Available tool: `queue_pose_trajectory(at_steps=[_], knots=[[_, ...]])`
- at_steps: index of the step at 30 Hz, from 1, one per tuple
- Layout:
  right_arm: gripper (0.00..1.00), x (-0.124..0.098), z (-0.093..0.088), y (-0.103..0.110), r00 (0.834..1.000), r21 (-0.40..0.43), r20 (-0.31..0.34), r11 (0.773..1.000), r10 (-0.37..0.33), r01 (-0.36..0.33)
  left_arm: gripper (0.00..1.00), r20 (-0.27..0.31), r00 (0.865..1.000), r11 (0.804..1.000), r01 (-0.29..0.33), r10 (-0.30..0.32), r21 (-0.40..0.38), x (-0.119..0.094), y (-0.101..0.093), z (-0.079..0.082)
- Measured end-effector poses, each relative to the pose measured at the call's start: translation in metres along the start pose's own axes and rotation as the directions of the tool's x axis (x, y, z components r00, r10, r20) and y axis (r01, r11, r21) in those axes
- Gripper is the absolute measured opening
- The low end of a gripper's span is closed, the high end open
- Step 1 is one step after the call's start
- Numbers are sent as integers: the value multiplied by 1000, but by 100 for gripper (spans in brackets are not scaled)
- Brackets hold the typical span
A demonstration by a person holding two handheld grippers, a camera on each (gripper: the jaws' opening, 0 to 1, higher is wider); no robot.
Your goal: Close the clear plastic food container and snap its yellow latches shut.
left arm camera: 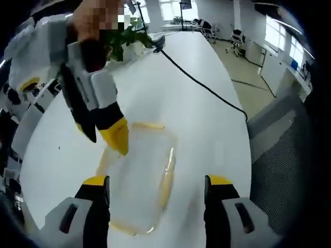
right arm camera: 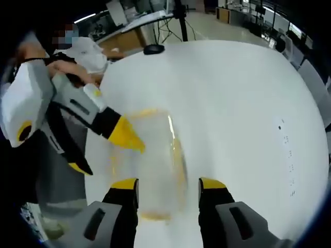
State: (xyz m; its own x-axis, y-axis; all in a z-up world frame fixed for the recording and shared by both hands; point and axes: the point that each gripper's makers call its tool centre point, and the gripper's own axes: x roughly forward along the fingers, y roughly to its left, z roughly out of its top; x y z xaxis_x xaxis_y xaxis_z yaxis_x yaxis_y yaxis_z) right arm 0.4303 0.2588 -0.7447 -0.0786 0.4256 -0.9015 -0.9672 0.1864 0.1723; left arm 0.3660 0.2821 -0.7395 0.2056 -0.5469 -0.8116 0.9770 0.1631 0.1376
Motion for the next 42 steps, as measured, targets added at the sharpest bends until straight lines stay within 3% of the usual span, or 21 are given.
queue_pose_trajectory(at_steps=[4,8,16,21,27,33,42], knots=[[57,2,-7,8,1000,-9,2,1000,-12,12,74,-53,999,1000,7,-6,24,0,9,-13],[65,6,-10,20,999,-39,28,999,-36,37,74,-112,993,992,47,-33,120,-5,19,-27],[79,17,-19,34,997,-74,40,995,-64,67,78,-143,989,992,54,-38,111,-5,35,-37],[80,16,-23,24,992,-115,29,986,-121,124,80,-177,981,989,103,-83,108,4,29,-47],[82,22,-19,26,991,-141,25,981,-133,136,83,-214,969,983,146,-120,108,8,29,-56],[82,34,-25,27,990,-169,-20,976,-141,135,84,-246,962,981,154,-122,114,13,39,-61],[81,44,-32,28,989,-178,-37,974,-146,137,80,-268,956,972,167,-120,162,22,39,-66]])
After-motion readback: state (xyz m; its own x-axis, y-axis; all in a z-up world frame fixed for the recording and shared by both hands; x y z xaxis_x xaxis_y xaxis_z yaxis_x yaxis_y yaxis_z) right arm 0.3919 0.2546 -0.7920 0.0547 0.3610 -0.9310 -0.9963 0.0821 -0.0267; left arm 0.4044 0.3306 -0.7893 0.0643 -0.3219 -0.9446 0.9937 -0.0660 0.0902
